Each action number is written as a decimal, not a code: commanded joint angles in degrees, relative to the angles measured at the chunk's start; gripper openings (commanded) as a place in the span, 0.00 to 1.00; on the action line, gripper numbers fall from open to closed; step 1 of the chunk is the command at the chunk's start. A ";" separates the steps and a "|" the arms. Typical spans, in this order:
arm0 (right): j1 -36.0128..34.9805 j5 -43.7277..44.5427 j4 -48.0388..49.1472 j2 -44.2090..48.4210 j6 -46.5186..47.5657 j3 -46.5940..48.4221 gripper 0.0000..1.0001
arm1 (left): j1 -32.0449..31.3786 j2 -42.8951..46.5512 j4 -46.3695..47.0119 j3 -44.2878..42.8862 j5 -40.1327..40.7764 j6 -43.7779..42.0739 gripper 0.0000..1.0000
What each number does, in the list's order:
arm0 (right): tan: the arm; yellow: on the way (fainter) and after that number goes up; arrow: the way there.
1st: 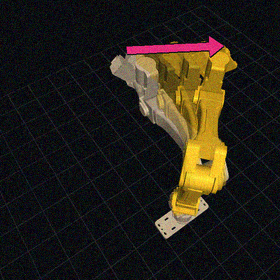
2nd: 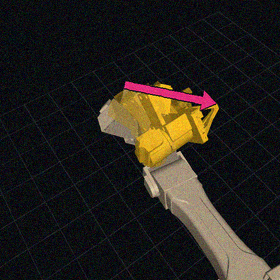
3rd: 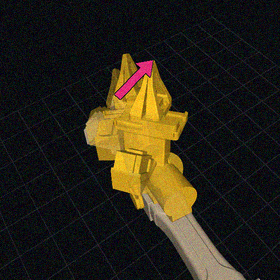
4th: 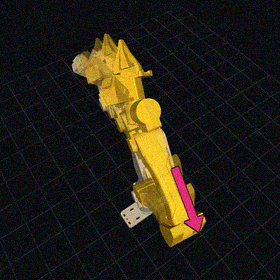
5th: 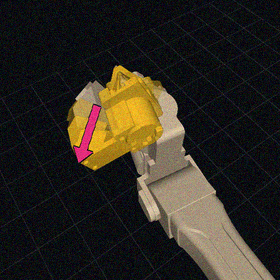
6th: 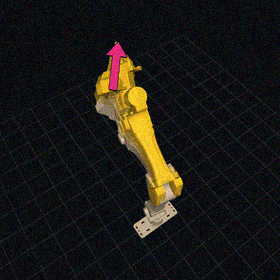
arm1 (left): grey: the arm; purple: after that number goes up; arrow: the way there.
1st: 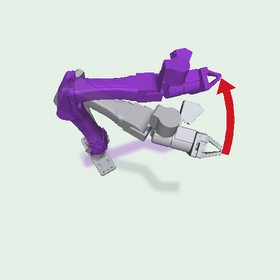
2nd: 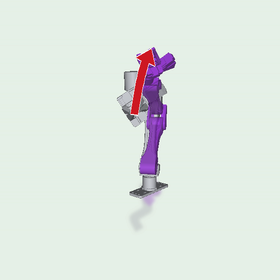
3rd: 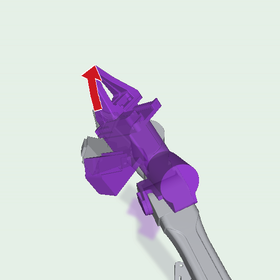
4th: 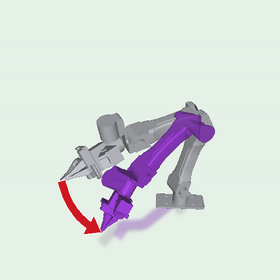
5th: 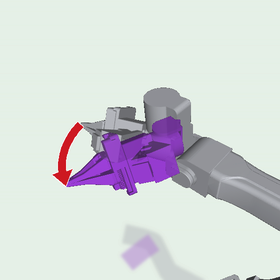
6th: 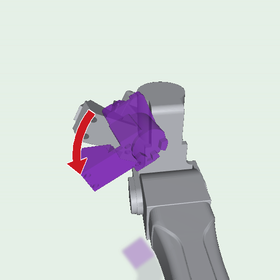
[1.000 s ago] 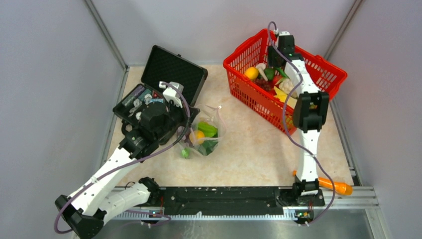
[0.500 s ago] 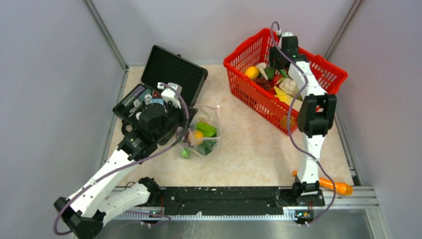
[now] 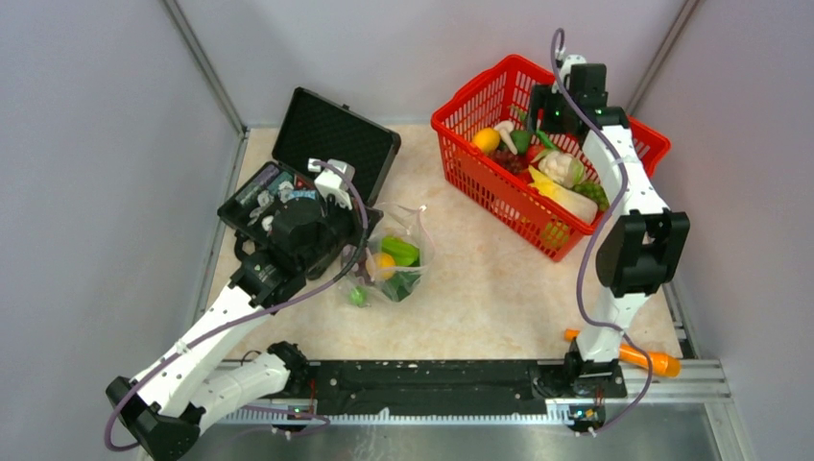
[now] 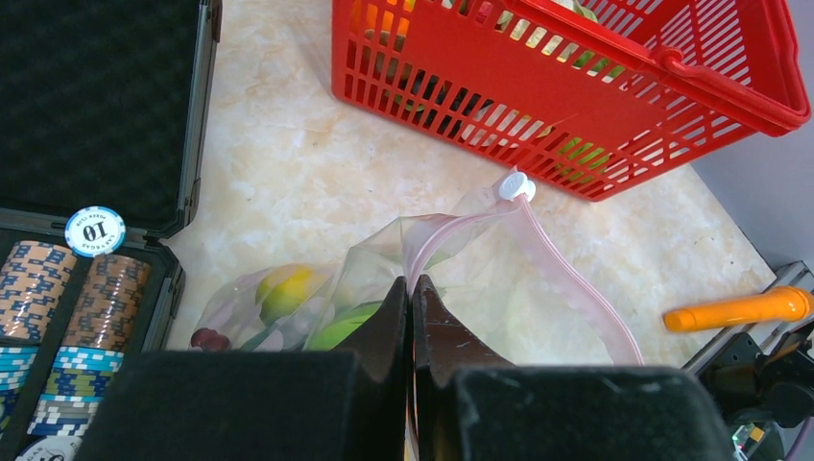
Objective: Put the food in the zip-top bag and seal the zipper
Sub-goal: Pick up the fake vegetable from the bin.
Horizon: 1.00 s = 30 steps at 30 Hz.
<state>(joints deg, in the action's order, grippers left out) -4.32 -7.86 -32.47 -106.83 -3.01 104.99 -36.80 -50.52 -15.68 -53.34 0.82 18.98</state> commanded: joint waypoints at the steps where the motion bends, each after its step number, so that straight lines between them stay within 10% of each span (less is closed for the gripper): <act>1: -0.30 -4.59 -7.18 -1.45 1.03 0.28 0.69 | 0.22 0.46 1.53 -0.63 -0.56 0.60 0.00; 10: 0.80 27.96 5.87 6.98 -9.14 -10.13 0.76 | 0.22 0.88 1.25 -0.63 -0.53 0.43 0.00; 23: 3.86 19.22 -6.14 -7.80 -8.19 -1.99 0.86 | 0.21 2.27 0.46 0.17 -0.55 -0.14 0.00; 30: 3.79 19.23 -6.25 -10.38 -7.78 -1.84 0.63 | 0.20 1.63 0.71 -0.23 -0.54 -0.26 0.00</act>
<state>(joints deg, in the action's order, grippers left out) -0.51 12.47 -36.75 -116.40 -10.68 100.64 -36.80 -49.25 -17.17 -53.23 0.67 19.33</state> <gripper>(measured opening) 0.737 0.001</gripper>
